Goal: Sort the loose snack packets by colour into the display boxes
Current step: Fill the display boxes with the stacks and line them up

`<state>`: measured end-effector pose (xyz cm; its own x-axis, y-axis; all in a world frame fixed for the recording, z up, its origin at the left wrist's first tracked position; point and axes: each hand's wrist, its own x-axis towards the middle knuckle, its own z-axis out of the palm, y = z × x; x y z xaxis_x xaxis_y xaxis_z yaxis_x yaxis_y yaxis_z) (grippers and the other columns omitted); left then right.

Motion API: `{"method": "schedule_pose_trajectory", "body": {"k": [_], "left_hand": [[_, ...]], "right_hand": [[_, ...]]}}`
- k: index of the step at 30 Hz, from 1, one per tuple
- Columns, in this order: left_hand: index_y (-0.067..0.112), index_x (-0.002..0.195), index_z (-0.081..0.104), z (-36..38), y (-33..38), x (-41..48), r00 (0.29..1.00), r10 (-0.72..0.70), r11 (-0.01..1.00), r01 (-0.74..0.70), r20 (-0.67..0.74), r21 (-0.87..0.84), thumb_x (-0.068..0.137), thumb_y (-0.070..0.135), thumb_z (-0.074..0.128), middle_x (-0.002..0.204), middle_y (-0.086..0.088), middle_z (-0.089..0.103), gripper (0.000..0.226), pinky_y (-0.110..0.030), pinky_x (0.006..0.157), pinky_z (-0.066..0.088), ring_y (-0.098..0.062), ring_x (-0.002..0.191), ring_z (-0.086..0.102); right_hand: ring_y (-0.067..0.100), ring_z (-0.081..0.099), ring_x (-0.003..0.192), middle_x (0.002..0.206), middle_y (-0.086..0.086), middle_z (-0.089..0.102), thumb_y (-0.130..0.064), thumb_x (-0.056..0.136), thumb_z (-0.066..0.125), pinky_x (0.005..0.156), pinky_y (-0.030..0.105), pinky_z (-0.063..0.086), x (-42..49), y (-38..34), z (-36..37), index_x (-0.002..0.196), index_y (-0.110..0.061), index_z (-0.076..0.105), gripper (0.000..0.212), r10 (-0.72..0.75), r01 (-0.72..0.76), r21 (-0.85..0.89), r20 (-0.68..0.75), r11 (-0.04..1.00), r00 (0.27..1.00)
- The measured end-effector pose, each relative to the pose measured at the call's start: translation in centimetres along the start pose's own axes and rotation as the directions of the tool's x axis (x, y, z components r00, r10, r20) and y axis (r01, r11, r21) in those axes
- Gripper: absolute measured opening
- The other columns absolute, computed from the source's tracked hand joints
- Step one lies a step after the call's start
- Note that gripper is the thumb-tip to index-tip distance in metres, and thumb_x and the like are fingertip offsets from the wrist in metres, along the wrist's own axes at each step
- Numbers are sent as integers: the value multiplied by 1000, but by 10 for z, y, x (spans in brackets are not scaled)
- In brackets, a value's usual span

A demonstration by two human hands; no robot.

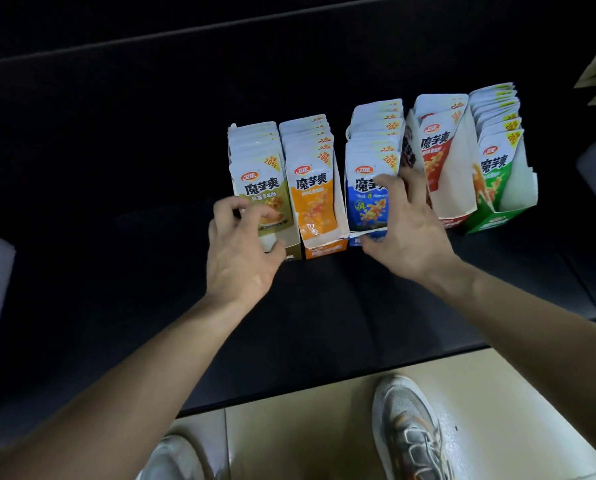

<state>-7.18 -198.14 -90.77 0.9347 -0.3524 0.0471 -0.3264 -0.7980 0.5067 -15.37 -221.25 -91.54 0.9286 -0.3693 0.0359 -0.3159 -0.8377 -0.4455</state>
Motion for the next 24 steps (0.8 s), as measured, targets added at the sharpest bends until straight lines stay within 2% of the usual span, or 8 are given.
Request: {"method": "schedule_pose_trajectory", "body": {"k": [3, 5, 9, 11, 13, 20, 22, 24], "left_hand": [[27, 119, 59, 1, -2, 1, 1000, 21, 999, -21, -7, -42, 80, 27, 78, 136, 4, 34, 42, -23, 91, 40, -18, 127, 42], [27, 117, 59, 1, -5, 1, 999, 28, 997, -29, -15, -65, 80, 27, 79, 135, 4, 35, 42, -24, 92, 41, -19, 127, 44], [26, 116, 60, -1, -11, 1, 998, 50, 996, -52, -28, -76, 80, 25, 78, 135, 5, 37, 41, -34, 94, 51, -18, 125, 47], [25, 117, 59, -2, -12, 0, 998, 55, 995, -56, -23, -82, 80, 24, 78, 137, 5, 36, 41, -36, 92, 54, -16, 125, 49], [25, 119, 58, -2, -10, -2, 998, 59, 996, -59, -6, -74, 81, 24, 78, 140, 5, 34, 43, -35, 90, 55, -14, 123, 50], [27, 127, 51, -7, 1, -11, 994, 0, 999, 5, 112, -40, 84, 30, 76, 145, 10, 25, 50, -26, 85, 51, -9, 107, 51], [27, 130, 49, -8, 3, -13, 986, -31, 998, 38, 165, -41, 85, 31, 76, 146, 9, 23, 52, -21, 82, 46, -5, 99, 50], [27, 132, 48, -12, 6, -15, 983, -53, 999, 54, 177, 1, 85, 32, 76, 146, 8, 22, 54, -23, 84, 48, -9, 105, 53]], "right_hand": [[26, 55, 115, 147, 5, 25, -23, 67, 88, 85, 39, 56, 2, 3, -2, 142, -23, 29, 95, -15, 15, 28, -9, 999, 1000], [23, 54, 117, 147, 5, 24, -28, 62, 92, 87, 41, 57, 1, 5, -2, 147, -28, 18, 112, 3, -1, 123, -14, 992, 1000], [19, 40, 137, 158, 2, 21, -51, 58, 91, 107, 41, 44, 4, 5, 3, 155, -31, -2, 137, 112, -118, 259, 40, 959, 993], [17, 47, 134, 150, -2, 39, -55, 56, 89, 107, 48, 46, 9, 5, 5, 154, -33, 1, 134, 135, -155, 300, 85, 941, 987], [16, 53, 128, 144, -5, 48, -52, 54, 90, 104, 46, 48, 12, 4, 6, 152, -37, 3, 132, 132, -159, 326, 102, 932, 986], [5, 57, 119, 134, -16, 54, -31, 66, 92, 100, 35, 47, 10, -1, 6, 152, -40, 2, 124, 43, -118, 397, 193, 910, 980], [5, 58, 118, 134, -16, 55, -27, 67, 92, 102, 35, 48, 12, -2, 5, 151, -41, 3, 124, 39, -137, 423, 232, 896, 972], [6, 60, 117, 135, -15, 55, -28, 66, 92, 103, 39, 49, 12, -2, -1, 150, -44, 3, 124, 41, -161, 428, 276, 889, 960]]}}
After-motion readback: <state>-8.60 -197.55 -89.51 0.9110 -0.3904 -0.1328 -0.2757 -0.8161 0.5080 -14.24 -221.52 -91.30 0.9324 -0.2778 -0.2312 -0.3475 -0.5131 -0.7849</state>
